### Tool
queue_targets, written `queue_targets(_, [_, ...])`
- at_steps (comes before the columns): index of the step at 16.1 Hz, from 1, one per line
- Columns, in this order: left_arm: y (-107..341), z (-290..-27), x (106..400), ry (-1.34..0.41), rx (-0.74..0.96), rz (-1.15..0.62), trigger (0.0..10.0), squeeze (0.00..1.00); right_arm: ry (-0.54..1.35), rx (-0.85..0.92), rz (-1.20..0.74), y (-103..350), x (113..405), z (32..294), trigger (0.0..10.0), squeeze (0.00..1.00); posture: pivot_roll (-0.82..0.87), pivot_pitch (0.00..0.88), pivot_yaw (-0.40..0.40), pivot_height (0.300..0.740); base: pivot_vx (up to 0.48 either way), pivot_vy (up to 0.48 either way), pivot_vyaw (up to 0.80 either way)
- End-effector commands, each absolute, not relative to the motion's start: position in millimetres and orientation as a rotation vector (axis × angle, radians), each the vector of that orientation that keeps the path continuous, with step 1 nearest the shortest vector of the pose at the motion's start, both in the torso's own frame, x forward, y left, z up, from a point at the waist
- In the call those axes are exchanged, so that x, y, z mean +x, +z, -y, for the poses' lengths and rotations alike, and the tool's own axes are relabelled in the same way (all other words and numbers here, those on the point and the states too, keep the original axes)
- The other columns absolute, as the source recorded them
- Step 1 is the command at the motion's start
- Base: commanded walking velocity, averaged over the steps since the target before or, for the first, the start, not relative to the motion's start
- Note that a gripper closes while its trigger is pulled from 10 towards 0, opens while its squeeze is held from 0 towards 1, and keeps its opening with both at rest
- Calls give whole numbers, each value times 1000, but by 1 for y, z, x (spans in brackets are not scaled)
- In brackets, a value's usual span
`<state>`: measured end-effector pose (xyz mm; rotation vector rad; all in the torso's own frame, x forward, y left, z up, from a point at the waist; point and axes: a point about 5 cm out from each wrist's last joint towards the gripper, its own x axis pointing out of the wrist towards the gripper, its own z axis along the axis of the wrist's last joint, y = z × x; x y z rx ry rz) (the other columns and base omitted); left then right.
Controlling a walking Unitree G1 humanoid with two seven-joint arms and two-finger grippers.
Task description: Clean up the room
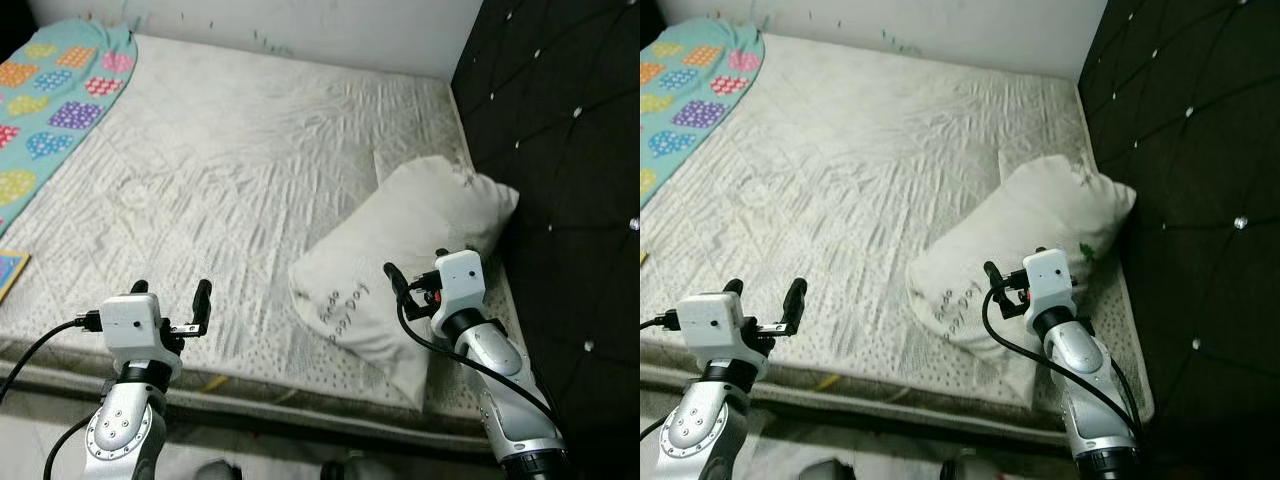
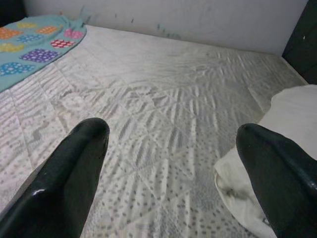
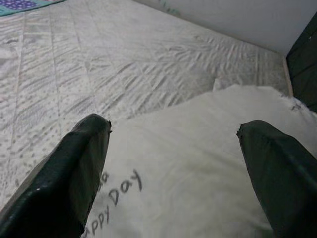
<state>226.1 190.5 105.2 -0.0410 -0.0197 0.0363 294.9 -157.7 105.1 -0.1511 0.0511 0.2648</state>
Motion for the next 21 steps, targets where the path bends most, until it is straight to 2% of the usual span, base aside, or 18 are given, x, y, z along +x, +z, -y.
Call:
queue_targets(1, [105,-189,224,36,-40,8,10000,0,270,-155,-54,106,294,159,10000,0,5,159,-83,637,0,0,0])
queue_targets(11, [104,-187,226,54,-60,10,10000,0,306,-178,-45,109,299,157,10000,0,-1,142,-98,632,0,0,0])
queue_targets(16, [105,-185,228,47,-69,18,10000,0,320,-175,-40,111,301,155,10000,0,-3,137,-100,582,0,0,0])
queue_targets(21, [109,-184,228,37,-74,44,10000,0,323,-167,-43,110,299,154,10000,0,-6,150,-102,577,0,0,0])
